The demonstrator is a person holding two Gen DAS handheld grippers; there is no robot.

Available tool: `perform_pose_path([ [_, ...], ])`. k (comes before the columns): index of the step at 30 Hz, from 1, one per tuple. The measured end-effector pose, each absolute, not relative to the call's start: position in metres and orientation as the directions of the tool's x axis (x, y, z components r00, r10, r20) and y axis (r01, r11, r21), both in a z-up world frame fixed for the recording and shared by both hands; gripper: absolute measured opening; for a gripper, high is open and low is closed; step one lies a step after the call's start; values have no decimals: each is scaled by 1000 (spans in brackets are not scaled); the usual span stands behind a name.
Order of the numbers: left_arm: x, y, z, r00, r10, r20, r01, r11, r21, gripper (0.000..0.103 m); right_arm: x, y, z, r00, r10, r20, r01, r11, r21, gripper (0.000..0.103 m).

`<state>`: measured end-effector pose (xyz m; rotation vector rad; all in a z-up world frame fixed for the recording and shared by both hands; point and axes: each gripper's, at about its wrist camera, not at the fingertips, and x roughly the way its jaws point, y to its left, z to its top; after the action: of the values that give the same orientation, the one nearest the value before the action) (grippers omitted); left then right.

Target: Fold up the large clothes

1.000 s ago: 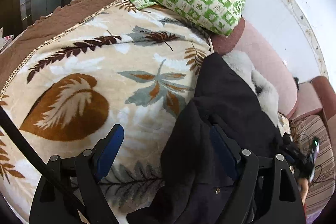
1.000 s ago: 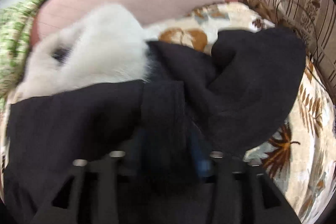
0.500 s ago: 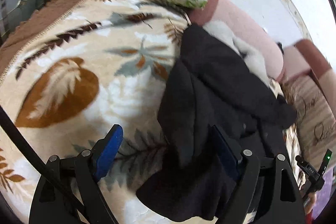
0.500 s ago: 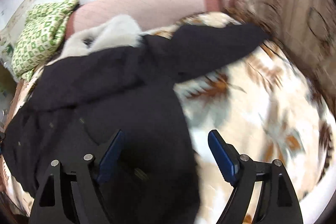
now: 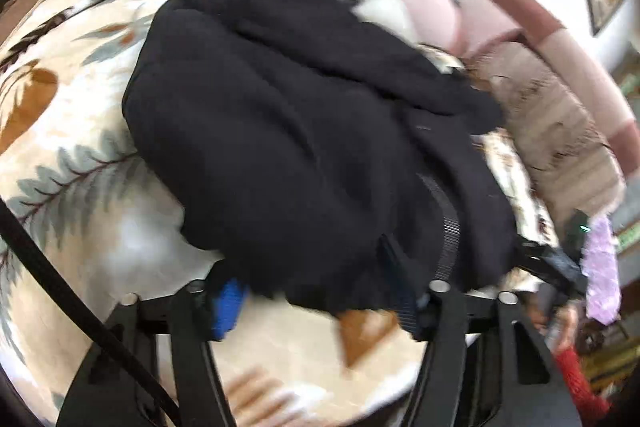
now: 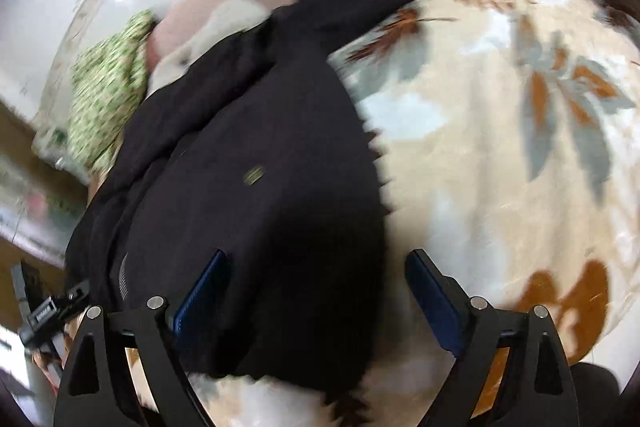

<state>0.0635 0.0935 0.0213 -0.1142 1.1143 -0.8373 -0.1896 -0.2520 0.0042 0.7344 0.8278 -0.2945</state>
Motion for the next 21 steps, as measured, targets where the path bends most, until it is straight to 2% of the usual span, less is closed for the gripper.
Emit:
perform_pose_path([
  [1, 56, 92, 31, 151, -675, -722, 561, 660, -499, 35, -187, -247, 6, 655, 46, -754, 489, 735, 470, 84],
  [3, 50, 88, 49, 159, -695, -701, 582, 640, -502, 34, -180, -243, 17, 661, 78, -747, 454, 750, 480, 64],
  [5, 51, 89, 72, 189, -718, -670, 585, 630, -511, 34, -181, -252, 30, 717, 137, -683, 408, 713, 571, 55],
  [7, 57, 92, 89, 185, -753, -632, 574, 605, -552, 34, -187, -272, 52, 801, 209, -561, 327, 633, 702, 46],
  [8, 60, 94, 99, 200, -756, -623, 561, 610, -560, 35, -191, -279, 61, 829, 221, -513, 296, 607, 738, 46],
  [10, 61, 95, 109, 229, -747, -624, 554, 627, -548, 46, -198, -293, 85, 874, 179, -452, 269, 597, 756, 46],
  [14, 62, 109, 110, 273, -717, -642, 520, 671, -529, 56, -211, -296, 116, 875, 14, -483, 341, 691, 638, 47],
  [15, 60, 113, 109, 306, -693, -653, 504, 700, -506, 63, -214, -294, 117, 863, -12, -506, 364, 709, 604, 47],
  [17, 57, 120, 104, 363, -641, -676, 474, 752, -458, 66, -217, -290, 112, 844, -28, -536, 384, 730, 566, 53],
  [19, 54, 132, 96, 386, -612, -690, 452, 778, -437, 67, -215, -281, 100, 817, -23, -577, 401, 741, 538, 69],
  [21, 57, 142, 88, 396, -595, -699, 415, 795, -442, 69, -213, -268, 85, 798, 22, -602, 382, 754, 534, 72],
])
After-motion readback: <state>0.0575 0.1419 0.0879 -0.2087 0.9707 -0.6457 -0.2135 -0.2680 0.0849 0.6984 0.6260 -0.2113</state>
